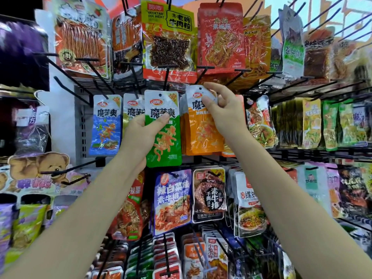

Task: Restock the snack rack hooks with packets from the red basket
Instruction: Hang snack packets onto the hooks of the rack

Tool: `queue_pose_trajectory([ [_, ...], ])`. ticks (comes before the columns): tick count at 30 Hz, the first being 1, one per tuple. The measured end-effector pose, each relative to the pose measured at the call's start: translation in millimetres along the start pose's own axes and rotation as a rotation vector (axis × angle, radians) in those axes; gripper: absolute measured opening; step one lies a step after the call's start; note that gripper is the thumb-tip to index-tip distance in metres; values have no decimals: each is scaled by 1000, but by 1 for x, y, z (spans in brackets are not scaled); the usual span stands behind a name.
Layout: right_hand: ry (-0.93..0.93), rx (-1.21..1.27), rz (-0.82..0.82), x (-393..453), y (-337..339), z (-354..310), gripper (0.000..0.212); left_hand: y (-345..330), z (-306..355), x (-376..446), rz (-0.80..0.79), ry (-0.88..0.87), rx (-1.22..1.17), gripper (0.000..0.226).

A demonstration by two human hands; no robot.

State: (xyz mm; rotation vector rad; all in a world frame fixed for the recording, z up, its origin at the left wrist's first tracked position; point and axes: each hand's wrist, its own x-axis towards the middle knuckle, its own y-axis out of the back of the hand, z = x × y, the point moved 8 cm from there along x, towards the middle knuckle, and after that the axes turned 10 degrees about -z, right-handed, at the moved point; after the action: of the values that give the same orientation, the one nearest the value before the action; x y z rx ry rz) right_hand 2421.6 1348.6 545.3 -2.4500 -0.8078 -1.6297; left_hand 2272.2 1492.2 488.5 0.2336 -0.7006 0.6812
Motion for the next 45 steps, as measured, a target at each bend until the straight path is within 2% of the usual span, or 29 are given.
queue_pose_trajectory([
  [2,-1,3,9,2,-1,0,32,4,0,0,-4,4,-34,23],
  [3,1,-2,15,3,0,0,32,3,2,-2,3,7,-43,35],
  [5,11,-28,32,3,2,-1,33,2,3,-6,-3,12,-68,82],
  [6,16,-49,39,3,4,-1,33,-2,7,-9,-11,21,-86,85],
  [7,21,-69,41,2,4,-1,34,1,7,-9,6,17,-95,76],
  [8,22,-80,41,0,4,-1,34,2,8,-12,31,31,-99,76],
  [10,11,-91,42,-1,1,-1,33,4,7,-11,25,19,-81,98],
  [13,-30,-118,24,2,-6,5,33,14,-5,1,21,11,-50,119],
  [14,-53,-132,22,4,-7,9,33,14,-9,3,11,40,-58,118],
  [15,-67,-156,21,5,-8,11,33,13,-6,0,4,39,-62,99],
  [17,-25,-288,44,2,-8,7,32,7,3,-2,0,3,-47,37],
  [18,34,-391,91,-2,-7,-1,30,7,1,0,-8,2,-34,22],
  [19,105,-471,161,-7,-5,-12,27,9,1,0,-3,5,-29,18],
  [21,198,-475,282,-17,1,-28,20,12,4,1,-6,-3,-37,16],
  [22,202,-393,263,-18,0,-32,18,12,6,2,-22,-4,-39,15],
  [24,133,-122,65,-13,-18,-34,18,9,9,2,-55,-4,10,15],
  [26,101,41,-83,-10,-40,-37,34,3,12,3,-76,-22,91,27],
  [27,121,64,-92,-8,-46,-39,41,1,13,3,-79,-29,123,31],
  [29,164,119,-54,-3,-48,-37,42,4,14,4,-79,-37,152,30],
  [35,166,141,-25,16,-59,-28,9,27,5,15,-17,-2,168,13],
  [39,156,158,18,22,-61,-29,10,28,1,22,14,25,161,13],
  [45,172,165,19,28,-61,-33,14,30,8,22,33,-37,140,14],
])
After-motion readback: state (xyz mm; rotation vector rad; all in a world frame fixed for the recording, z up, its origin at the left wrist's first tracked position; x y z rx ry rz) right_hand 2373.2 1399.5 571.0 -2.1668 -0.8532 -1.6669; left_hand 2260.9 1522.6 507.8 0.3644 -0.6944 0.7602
